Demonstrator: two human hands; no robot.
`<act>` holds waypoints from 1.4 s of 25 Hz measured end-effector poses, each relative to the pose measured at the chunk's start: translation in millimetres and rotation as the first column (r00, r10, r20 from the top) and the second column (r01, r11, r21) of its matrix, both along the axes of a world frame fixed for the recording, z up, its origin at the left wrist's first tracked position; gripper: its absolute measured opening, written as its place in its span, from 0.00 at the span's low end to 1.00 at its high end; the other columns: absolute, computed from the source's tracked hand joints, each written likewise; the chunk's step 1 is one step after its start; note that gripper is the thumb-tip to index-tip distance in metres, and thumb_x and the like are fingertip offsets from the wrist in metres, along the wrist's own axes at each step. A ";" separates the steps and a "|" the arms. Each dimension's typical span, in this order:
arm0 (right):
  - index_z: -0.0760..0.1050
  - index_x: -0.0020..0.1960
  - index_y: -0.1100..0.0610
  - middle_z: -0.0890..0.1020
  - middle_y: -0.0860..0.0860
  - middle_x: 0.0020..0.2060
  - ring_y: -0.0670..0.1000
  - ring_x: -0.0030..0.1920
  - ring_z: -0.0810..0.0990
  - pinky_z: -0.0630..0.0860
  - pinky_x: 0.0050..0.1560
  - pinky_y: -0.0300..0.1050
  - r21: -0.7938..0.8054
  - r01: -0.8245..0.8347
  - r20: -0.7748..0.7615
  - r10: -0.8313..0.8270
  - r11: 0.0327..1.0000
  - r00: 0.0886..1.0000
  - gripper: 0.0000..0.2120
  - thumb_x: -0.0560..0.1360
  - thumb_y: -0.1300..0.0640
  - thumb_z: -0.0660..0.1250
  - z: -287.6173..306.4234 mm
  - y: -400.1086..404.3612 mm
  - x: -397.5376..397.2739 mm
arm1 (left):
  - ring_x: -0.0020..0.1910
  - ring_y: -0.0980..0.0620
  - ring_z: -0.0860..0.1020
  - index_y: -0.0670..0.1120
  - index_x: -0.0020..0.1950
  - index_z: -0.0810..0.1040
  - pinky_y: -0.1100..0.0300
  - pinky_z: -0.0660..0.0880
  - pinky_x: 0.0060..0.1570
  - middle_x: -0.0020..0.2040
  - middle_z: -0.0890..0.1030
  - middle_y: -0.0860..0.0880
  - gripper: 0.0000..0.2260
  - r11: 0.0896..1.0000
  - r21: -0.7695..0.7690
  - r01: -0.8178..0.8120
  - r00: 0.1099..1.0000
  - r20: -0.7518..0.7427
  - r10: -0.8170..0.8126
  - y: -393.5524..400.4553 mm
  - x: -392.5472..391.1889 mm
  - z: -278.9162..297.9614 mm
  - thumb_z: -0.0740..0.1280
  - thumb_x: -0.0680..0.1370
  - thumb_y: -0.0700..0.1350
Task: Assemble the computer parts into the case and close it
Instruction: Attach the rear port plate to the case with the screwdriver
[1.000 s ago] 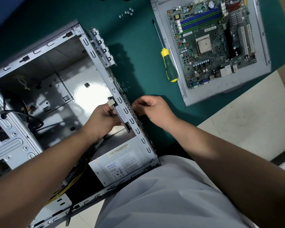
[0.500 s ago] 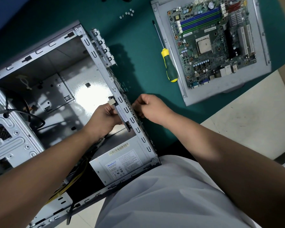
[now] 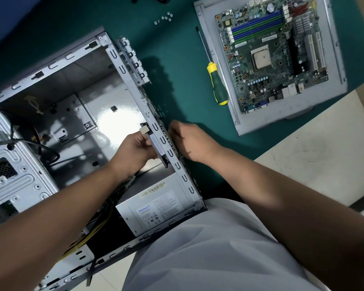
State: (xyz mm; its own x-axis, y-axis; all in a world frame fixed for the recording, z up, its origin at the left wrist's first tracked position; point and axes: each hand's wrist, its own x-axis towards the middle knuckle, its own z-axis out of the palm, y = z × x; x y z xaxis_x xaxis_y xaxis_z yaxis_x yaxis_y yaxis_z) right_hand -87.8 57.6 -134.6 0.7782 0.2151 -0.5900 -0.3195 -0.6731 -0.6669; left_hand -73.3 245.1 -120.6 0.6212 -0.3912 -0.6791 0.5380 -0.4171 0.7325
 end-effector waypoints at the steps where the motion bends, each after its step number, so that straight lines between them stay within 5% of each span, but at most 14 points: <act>1: 0.72 0.49 0.59 0.80 0.57 0.44 0.58 0.44 0.78 0.72 0.42 0.50 0.010 0.007 -0.012 -0.007 1.000 1.000 0.12 0.85 0.52 0.56 1.0 -0.8 -0.6 | 0.42 0.48 0.81 0.23 0.51 0.78 0.62 0.79 0.44 0.49 0.80 0.24 0.05 1.000 0.002 -0.003 1.000 -0.002 0.003 -0.4 -0.2 -0.8 0.66 0.76 0.23; 4: 0.74 0.50 0.62 0.81 0.59 0.46 0.59 0.49 0.79 0.73 0.50 0.50 -0.015 0.087 -0.003 -0.087 0.996 0.996 0.14 0.86 0.52 0.58 4.1 -9.9 3.0 | 0.43 0.48 0.80 0.18 0.51 0.73 0.63 0.79 0.46 0.48 0.79 0.24 0.06 1.000 0.022 0.000 1.000 -0.012 0.000 0.5 -1.1 -5.6 0.65 0.76 0.22; 7: 0.77 0.52 0.61 0.80 0.59 0.48 0.60 0.50 0.78 0.73 0.53 0.52 -0.161 0.267 0.336 -0.202 0.950 0.920 0.12 0.84 0.53 0.61 11.4 -26.3 15.0 | 0.42 0.49 0.80 0.18 0.50 0.71 0.62 0.77 0.44 0.44 0.79 0.28 0.06 0.999 0.025 0.031 0.999 -0.006 -0.031 1.4 -0.3 -9.4 0.64 0.77 0.22; 9: 0.77 0.56 0.59 0.78 0.58 0.53 0.60 0.53 0.76 0.72 0.56 0.54 -0.363 0.368 0.570 -0.108 0.856 0.814 0.11 0.80 0.52 0.65 13.4 -41.3 27.2 | 0.42 0.49 0.81 0.19 0.49 0.72 0.59 0.78 0.46 0.45 0.80 0.32 0.04 0.999 0.024 0.028 0.999 -0.017 -0.027 3.1 -0.6 -11.2 0.65 0.77 0.22; 12: 0.72 0.67 0.55 0.71 0.57 0.66 0.62 0.64 0.70 0.72 0.62 0.58 -0.660 0.290 0.407 0.005 0.692 0.913 0.19 0.78 0.51 0.67 8.1 -56.1 39.4 | 0.41 0.51 0.83 0.22 0.49 0.76 0.57 0.80 0.49 0.45 0.83 0.32 0.03 1.000 0.012 0.027 1.000 0.004 -0.027 5.9 -1.2 -15.4 0.65 0.76 0.23; 16: 0.70 0.70 0.53 0.66 0.57 0.70 0.62 0.66 0.67 0.69 0.66 0.54 -0.720 0.176 0.268 0.035 0.671 0.963 0.22 0.77 0.61 0.67 -5.0 -58.8 36.1 | 0.42 0.50 0.83 0.26 0.49 0.79 0.57 0.79 0.48 0.46 0.85 0.33 0.03 0.999 -0.011 0.042 0.999 0.021 -0.042 7.8 -1.2 -14.3 0.66 0.77 0.24; 19: 0.71 0.72 0.53 0.68 0.58 0.69 0.62 0.64 0.69 0.69 0.66 0.54 -0.663 0.174 0.301 0.046 0.728 0.953 0.25 0.76 0.66 0.64 -4.1 -64.4 32.5 | 0.43 0.49 0.83 0.30 0.49 0.81 0.55 0.78 0.49 0.45 0.85 0.34 0.04 0.999 -0.026 0.046 0.999 0.021 -0.045 9.3 -0.2 -13.4 0.67 0.77 0.25; 23: 0.69 0.75 0.57 0.75 0.60 0.63 0.61 0.60 0.76 0.73 0.64 0.54 -0.289 0.278 0.367 -0.162 0.916 0.916 0.28 0.75 0.61 0.67 12.7 -69.0 24.6 | 0.42 0.49 0.82 0.27 0.49 0.79 0.52 0.79 0.50 0.48 0.83 0.29 0.02 0.999 -0.019 0.043 0.999 0.022 -0.043 9.1 0.2 -14.7 0.67 0.78 0.25; 25: 0.71 0.71 0.59 0.78 0.56 0.61 0.54 0.60 0.76 0.73 0.63 0.52 -0.128 0.424 0.430 -0.336 0.896 0.838 0.26 0.73 0.62 0.68 23.1 -66.5 19.7 | 0.42 0.48 0.83 0.24 0.49 0.76 0.57 0.81 0.47 0.47 0.81 0.27 0.02 0.999 -0.043 0.021 1.000 0.005 -0.021 8.8 -0.9 -16.5 0.66 0.78 0.24; 30: 0.75 0.62 0.57 0.82 0.48 0.54 0.45 0.51 0.80 0.77 0.52 0.39 0.143 0.591 0.556 -0.559 0.794 0.615 0.17 0.74 0.59 0.70 51.8 -59.6 18.7 | 0.38 0.49 0.83 0.24 0.47 0.75 0.59 0.79 0.44 0.39 0.85 0.43 0.01 0.997 -0.076 0.005 1.000 -0.025 -0.007 11.4 -2.2 -19.0 0.66 0.77 0.23; 32: 0.76 0.62 0.58 0.82 0.49 0.53 0.48 0.51 0.80 0.76 0.50 0.35 0.152 0.539 0.656 -0.493 0.828 0.572 0.15 0.77 0.56 0.70 61.6 -55.1 20.0 | 0.37 0.50 0.83 0.24 0.47 0.75 0.60 0.79 0.43 0.38 0.85 0.45 0.01 0.998 -0.067 0.012 1.000 -0.013 -0.013 11.2 -2.9 -18.4 0.66 0.76 0.23; 35: 0.77 0.65 0.63 0.81 0.55 0.56 0.55 0.54 0.79 0.78 0.55 0.50 0.031 0.379 0.773 -0.263 0.925 0.577 0.16 0.81 0.55 0.67 67.7 -50.5 24.0 | 0.37 0.52 0.83 0.23 0.47 0.74 0.62 0.80 0.42 0.38 0.83 0.42 0.02 0.999 -0.052 -0.004 1.000 0.004 0.004 8.6 -3.7 -16.6 0.66 0.76 0.23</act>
